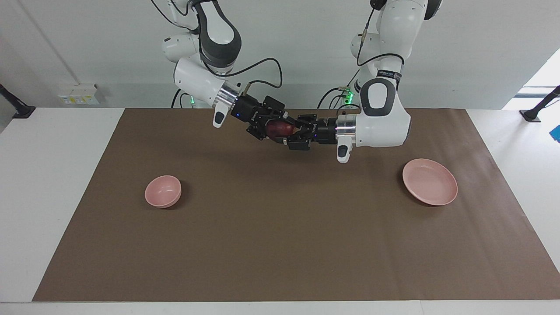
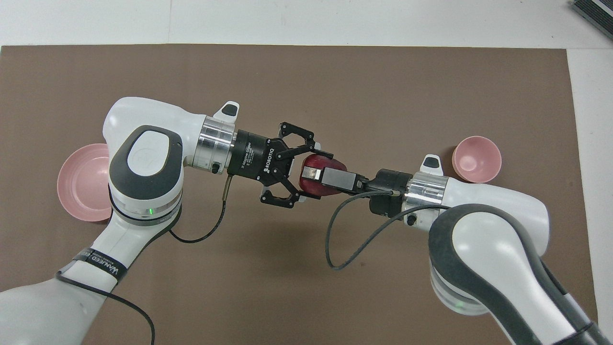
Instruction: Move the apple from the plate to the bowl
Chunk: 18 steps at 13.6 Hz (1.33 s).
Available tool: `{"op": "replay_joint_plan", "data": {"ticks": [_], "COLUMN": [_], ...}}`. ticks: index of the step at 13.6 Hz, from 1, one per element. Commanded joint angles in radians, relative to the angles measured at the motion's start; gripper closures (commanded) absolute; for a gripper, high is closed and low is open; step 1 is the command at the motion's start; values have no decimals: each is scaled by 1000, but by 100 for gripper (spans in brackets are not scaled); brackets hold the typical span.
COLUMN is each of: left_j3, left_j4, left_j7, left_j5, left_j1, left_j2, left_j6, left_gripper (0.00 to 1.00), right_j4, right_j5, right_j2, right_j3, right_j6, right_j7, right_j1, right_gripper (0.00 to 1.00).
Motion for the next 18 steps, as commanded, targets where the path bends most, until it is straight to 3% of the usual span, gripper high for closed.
{"op": "replay_joint_plan", "data": {"ticks": [1,3,5,6,12,16,18], "left_j3": [4,4,4,6,18,19,19], "left_j4": [-37,-37,-35,-32,-12,44,66], "left_j7": [-10,-10,-11,-22,-54,-56,-57], "left_j5": [-23,-23,-21,-18,47,293,414], "left_j1": [-16,-16,-17,-17,16,85,112], "left_j2": [-34,-34,-34,-32,-32,-32,-42], "left_j6": [24,25,27,27,9,-48,-53], "left_gripper": [100,100,100,1,0,0,0], "right_j4": [1,1,2,2,2,2,-1], "right_j5": [21,17,11,9,6,-17,-99], "right_j2": [-5,-5,-4,-4,-2,0,6], "right_j3": [8,8,8,8,6,5,5], "right_j6": [-9,-9,-9,-9,-9,-9,-13], "right_j7": [29,40,40,40,39,40,42], "right_j1": [-3,-3,-3,-3,-6,-9,-38], "right_gripper": [73,93,100,100,100,100,100]}}
